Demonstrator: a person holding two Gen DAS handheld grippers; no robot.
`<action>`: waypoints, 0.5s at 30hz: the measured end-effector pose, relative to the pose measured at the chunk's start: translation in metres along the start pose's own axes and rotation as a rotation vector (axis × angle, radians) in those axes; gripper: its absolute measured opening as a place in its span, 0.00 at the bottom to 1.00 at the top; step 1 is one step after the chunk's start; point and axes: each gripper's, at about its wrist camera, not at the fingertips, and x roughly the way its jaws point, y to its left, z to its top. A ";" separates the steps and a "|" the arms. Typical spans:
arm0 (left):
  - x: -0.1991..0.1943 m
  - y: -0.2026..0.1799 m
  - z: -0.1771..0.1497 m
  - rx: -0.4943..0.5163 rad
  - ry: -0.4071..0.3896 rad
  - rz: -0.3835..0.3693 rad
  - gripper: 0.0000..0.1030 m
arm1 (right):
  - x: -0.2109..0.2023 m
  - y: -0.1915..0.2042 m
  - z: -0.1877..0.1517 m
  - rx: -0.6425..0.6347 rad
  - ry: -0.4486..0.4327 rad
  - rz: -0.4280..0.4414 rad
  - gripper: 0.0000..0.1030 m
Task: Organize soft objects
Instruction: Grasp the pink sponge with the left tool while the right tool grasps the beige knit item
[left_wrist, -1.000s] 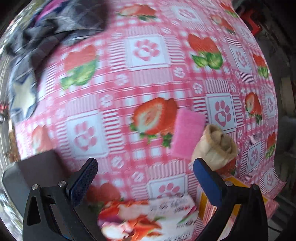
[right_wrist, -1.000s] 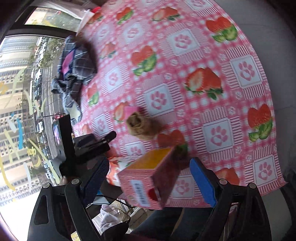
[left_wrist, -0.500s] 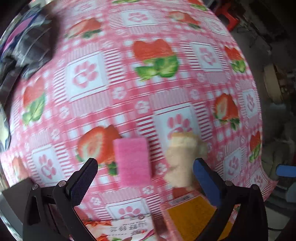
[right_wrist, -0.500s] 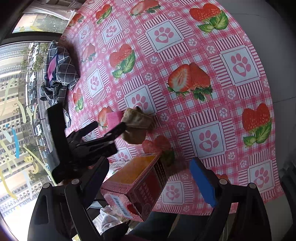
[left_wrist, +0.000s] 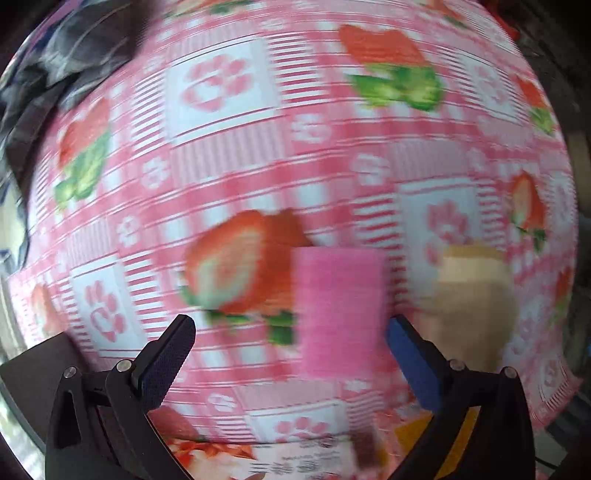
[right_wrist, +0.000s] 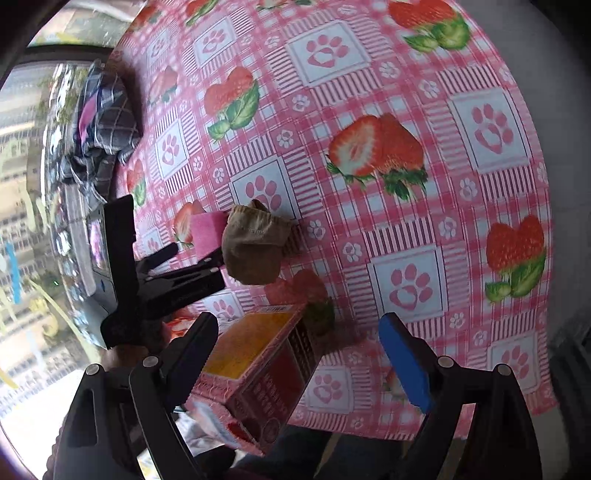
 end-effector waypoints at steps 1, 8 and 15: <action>0.002 0.011 -0.001 -0.023 0.006 0.005 1.00 | 0.003 0.005 0.003 -0.023 -0.002 -0.018 0.87; -0.001 0.053 -0.007 -0.103 -0.017 -0.039 1.00 | 0.054 0.046 0.028 -0.180 0.054 -0.077 0.87; -0.010 0.029 0.024 -0.057 -0.040 -0.016 1.00 | 0.110 0.074 0.042 -0.324 0.135 -0.161 0.87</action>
